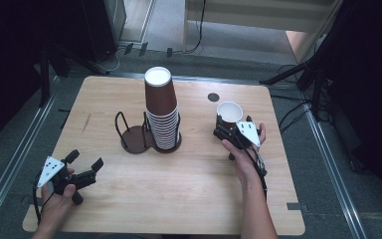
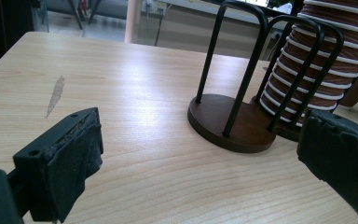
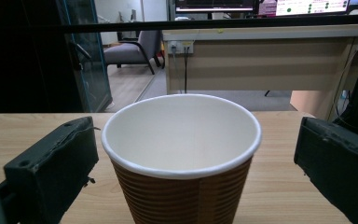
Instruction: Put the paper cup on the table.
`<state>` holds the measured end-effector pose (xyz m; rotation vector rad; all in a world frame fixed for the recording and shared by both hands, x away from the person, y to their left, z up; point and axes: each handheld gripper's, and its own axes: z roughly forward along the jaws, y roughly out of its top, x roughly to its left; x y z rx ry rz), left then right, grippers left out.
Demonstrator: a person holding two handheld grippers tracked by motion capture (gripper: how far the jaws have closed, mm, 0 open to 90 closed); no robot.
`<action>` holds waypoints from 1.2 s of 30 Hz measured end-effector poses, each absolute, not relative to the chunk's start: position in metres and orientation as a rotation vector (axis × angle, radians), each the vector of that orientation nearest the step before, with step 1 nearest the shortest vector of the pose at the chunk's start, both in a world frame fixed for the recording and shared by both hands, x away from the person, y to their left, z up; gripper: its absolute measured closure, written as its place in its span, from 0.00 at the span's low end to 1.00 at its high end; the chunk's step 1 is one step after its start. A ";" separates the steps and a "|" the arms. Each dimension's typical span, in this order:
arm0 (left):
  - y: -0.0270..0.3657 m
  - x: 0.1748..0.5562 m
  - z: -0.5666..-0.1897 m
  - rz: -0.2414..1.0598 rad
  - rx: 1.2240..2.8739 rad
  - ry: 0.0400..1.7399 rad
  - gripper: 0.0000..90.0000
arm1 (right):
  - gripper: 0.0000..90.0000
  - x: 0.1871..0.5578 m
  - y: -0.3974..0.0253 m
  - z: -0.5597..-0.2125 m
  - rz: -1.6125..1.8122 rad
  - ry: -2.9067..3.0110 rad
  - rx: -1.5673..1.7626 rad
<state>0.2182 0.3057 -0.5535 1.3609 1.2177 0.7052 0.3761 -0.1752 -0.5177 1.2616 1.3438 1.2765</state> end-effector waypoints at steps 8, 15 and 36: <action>0.306 0.218 -0.554 0.704 1.360 1.220 0.01 | 0.00 0.361 -0.183 -0.513 1.321 1.323 1.261; 0.306 0.218 -0.553 0.704 1.362 1.220 0.01 | 0.00 0.346 -0.187 -0.506 1.350 1.321 1.238; 0.306 0.218 -0.554 0.704 1.362 1.219 0.01 | 0.00 0.309 -0.216 -0.510 1.326 1.323 1.223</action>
